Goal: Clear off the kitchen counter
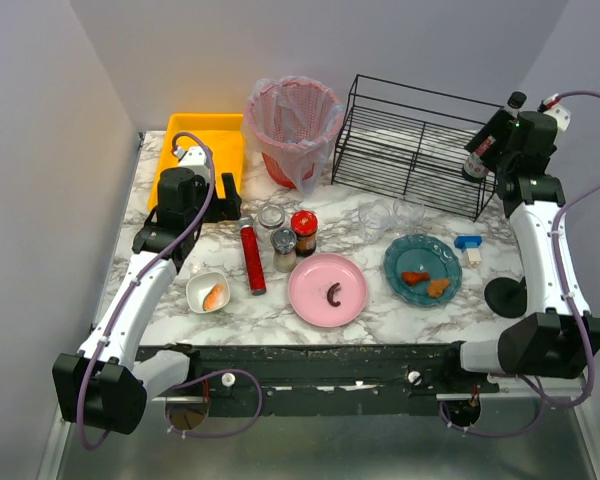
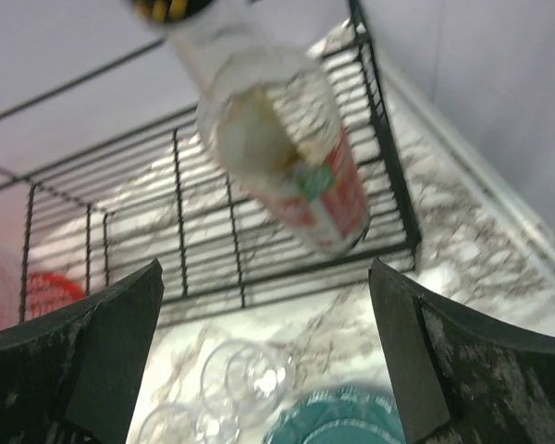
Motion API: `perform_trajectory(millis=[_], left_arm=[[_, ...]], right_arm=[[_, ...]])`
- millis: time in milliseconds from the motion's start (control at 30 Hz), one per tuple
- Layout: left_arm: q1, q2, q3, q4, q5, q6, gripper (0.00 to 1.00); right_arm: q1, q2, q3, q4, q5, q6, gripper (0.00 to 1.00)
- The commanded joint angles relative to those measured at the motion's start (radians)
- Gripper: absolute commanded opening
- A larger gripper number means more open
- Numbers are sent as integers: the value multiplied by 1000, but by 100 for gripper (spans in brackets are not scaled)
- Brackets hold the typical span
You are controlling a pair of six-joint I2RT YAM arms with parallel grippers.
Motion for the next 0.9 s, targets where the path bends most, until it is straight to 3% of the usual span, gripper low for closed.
perform_trajectory(millis=[0, 167, 300, 433, 600, 867], left_arm=[[9, -10, -1, -2, 3, -3, 99], [15, -10, 2, -3, 6, -3, 99], [20, -7, 2, -2, 9, -5, 99], [21, -6, 2, -3, 9, -6, 99], [23, -1, 0, -8, 13, -9, 99], [23, 6, 2, -9, 6, -6, 99]], right_arm=[[83, -108, -87, -67, -4, 46, 100], [270, -242, -236, -74, -5, 95, 100], [471, -254, -318, -46, -17, 141, 100], [612, -166, -345, 56, -77, 120, 100], [755, 14, -248, 113, -112, 46, 100], [815, 241, -69, 103, -155, 43, 100]])
